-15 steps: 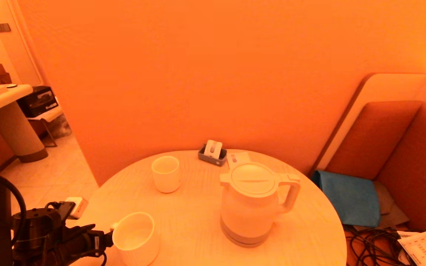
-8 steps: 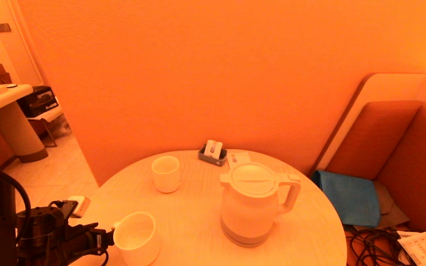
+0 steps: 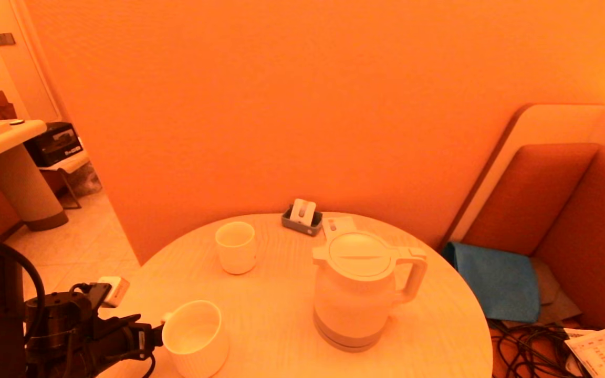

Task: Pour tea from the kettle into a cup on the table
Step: Pick up the cup

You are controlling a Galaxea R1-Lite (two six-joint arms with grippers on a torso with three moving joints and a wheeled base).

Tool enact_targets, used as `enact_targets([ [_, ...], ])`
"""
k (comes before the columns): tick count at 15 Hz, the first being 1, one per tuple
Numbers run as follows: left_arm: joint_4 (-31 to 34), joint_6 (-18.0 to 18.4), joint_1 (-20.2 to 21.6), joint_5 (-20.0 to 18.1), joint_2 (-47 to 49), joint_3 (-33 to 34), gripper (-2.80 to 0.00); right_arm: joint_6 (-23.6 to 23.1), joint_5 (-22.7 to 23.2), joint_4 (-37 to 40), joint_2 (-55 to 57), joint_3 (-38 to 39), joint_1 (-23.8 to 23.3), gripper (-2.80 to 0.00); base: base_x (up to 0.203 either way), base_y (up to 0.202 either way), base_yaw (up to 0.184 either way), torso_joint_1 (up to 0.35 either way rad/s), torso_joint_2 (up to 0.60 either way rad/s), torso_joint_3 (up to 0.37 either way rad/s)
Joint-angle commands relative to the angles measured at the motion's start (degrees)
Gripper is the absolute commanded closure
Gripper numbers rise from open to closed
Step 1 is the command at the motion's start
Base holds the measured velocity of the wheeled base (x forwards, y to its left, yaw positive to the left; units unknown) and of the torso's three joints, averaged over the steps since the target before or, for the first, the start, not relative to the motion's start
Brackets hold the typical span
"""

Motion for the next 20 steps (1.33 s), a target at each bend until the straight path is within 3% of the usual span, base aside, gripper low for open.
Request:
enact_targets([
  [1,-2.72,0.00,0.02,-0.09,-0.12,0.04,-2.80,-0.02,0.02,-0.01,-0.02,0.00,0.02,0.00,0.000,0.000,0.000,0.000,0.00,0.000],
  [7,-2.72,0.00,0.02,-2.02,-0.03,0.03,-2.80,-0.02,0.02,-0.01,-0.02,0.00,0.02,0.00,0.000,0.000,0.000,0.000,0.00,0.000],
  [20,-2.72,0.14,0.02,-2.20,-1.53,0.47,-2.80,-0.02,0.02,-0.01,-0.02,0.00,0.02,0.00,0.000,0.000,0.000,0.000,0.00,0.000],
])
